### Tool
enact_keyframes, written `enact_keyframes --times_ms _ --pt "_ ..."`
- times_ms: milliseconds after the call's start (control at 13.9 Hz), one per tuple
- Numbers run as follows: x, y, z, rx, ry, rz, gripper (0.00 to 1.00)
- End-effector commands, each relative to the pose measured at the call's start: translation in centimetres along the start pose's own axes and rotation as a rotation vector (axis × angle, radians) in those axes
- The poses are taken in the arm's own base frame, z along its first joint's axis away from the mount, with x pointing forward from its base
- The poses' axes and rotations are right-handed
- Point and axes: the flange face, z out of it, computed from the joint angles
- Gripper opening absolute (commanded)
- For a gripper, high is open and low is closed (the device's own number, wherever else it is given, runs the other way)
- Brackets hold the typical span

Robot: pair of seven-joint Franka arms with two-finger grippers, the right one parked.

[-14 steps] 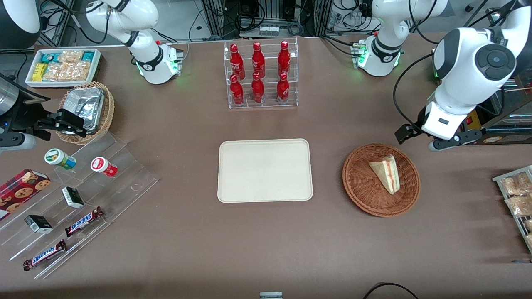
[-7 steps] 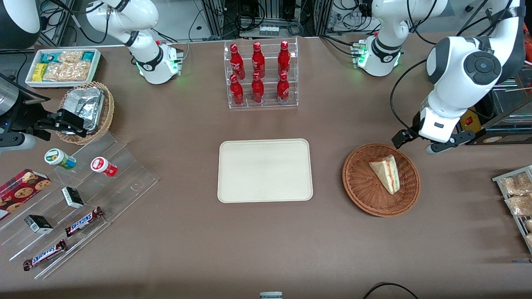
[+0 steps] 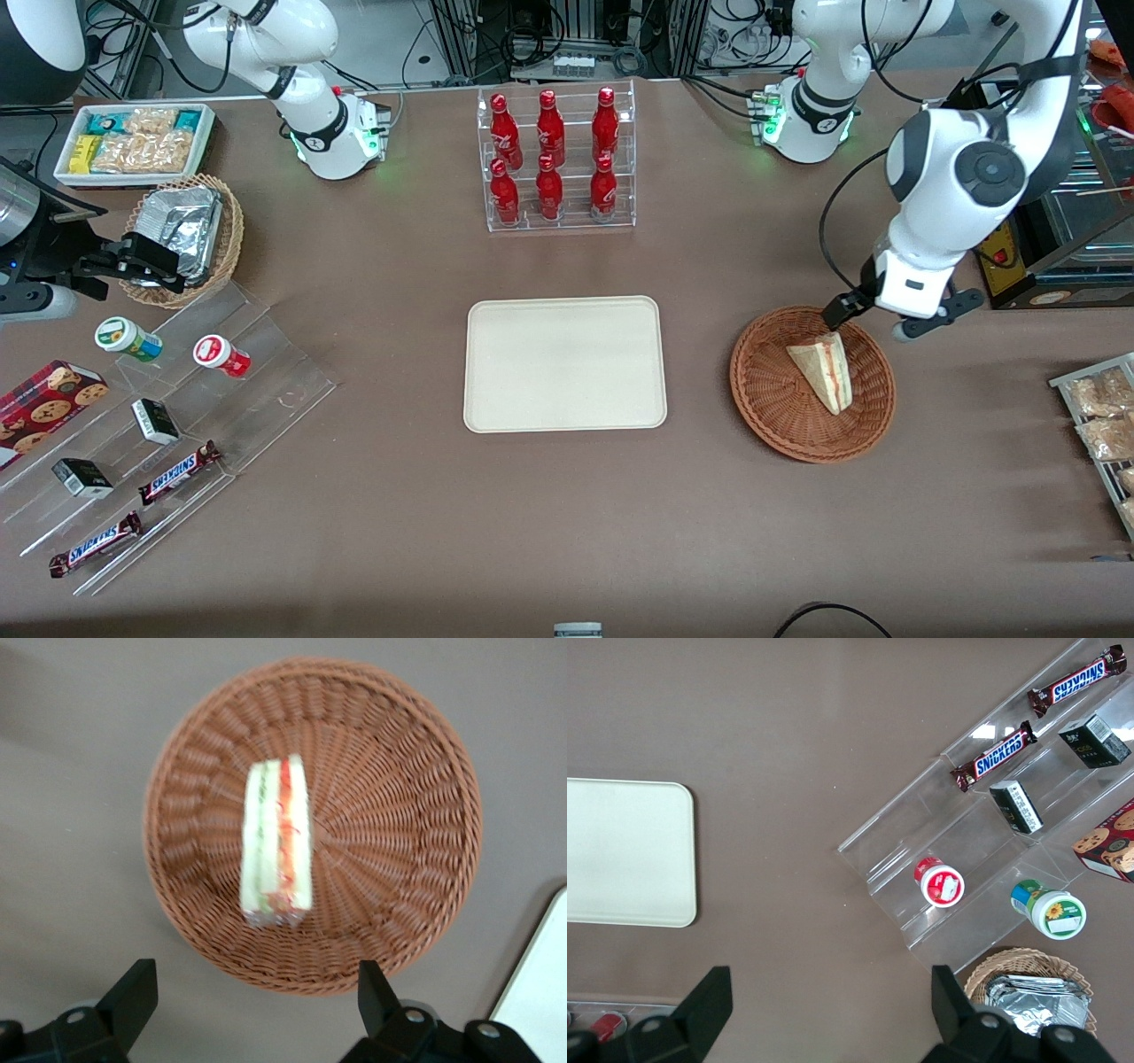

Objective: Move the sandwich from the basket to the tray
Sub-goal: 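Lower the open left gripper over the wrapped sandwich in the basket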

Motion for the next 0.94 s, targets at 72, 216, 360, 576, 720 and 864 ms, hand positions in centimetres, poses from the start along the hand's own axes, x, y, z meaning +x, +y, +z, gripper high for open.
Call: enact_keyframes --times_ms 72,216,360,576,720,864 --pt "-0.2 1.2 1.7 -0.005 0.003 0.007 1.00" --pt "0.0 1.3 2.2 -0.010 0.007 0.008 0.99" --pt "0.1 1.3 2.7 0.000 0.012 0.020 0.99" --pt "0.9 0.6 3.9 0.006 0.011 0.011 0.99" --pt "1.1 0.6 5.0 0.006 -0.001 0.010 0.99" --pt "1.4 0.5 6.0 0.000 -0.001 0.004 0.99"
